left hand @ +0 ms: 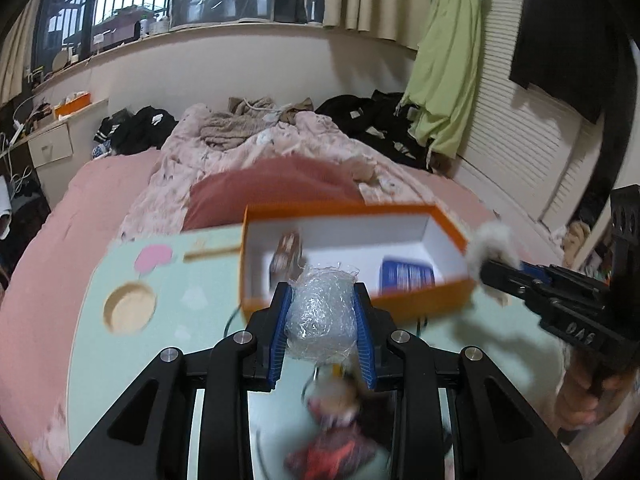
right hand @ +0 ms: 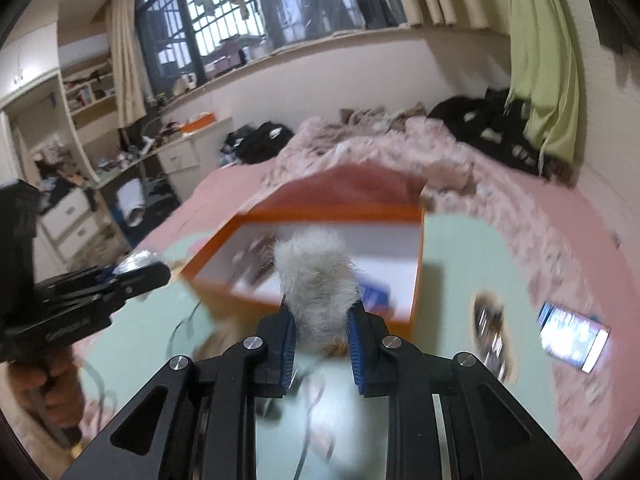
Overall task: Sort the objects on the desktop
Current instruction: 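Drop the plastic bag into the orange box while the right tool drops the fur ball, then withdraw both open tools from the orange box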
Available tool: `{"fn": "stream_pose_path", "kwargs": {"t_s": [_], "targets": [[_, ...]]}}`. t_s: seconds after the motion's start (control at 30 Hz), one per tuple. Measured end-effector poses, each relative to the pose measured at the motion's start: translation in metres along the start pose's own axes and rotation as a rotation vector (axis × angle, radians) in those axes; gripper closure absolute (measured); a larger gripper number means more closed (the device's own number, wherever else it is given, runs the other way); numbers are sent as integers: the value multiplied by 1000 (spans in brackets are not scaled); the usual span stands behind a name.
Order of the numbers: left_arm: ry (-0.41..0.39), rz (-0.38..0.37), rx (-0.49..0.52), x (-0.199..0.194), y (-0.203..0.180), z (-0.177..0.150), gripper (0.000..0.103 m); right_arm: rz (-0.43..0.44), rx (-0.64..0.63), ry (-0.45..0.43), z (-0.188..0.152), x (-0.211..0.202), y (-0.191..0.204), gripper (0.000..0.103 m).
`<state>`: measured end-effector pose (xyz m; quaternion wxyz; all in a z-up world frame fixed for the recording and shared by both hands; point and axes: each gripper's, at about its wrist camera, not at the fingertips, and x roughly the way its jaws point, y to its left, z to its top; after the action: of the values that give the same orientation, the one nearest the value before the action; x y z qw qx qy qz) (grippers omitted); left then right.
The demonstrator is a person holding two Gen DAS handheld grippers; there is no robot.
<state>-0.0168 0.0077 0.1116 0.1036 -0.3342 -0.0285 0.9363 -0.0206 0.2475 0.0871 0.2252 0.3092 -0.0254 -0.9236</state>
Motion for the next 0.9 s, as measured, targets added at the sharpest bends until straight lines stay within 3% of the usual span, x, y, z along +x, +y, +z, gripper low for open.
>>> {"fn": "stream_pose_path", "kwargs": {"t_s": [0.1,0.17,0.2,0.23,0.3,0.33,0.43,0.53,0.7,0.77,0.83,0.9], "targets": [[-20,14,-15,21,-1,19,72,-57,-23,0,17,22,2,80],[5,18,-13,37,-1,22,67,-82,-33,19,17,38,3,73],[50,25,-18,50,1,21,54,-110,-35,47,15,50,2,56],[104,43,-35,66,3,18,48,-141,-35,79,11,61,0,43],[162,57,-62,86,10,9,41,-180,-60,73,3,68,-1,40],[145,72,-43,88,8,6,40,-202,-90,64,-1,69,2,38],[124,106,-9,88,2,2,34,-212,-121,42,-8,67,5,36],[135,82,-22,86,2,4,33,-202,-116,41,-8,66,4,36],[22,61,-54,49,6,9,33,-171,-100,-13,-9,45,5,36],[9,71,-56,36,7,10,30,-136,-85,-53,-9,26,7,32],[20,61,-44,20,7,4,26,-92,-57,-88,-15,4,9,17],[46,42,-16,6,7,-10,25,-65,-59,-76,-29,-14,11,16]]}}
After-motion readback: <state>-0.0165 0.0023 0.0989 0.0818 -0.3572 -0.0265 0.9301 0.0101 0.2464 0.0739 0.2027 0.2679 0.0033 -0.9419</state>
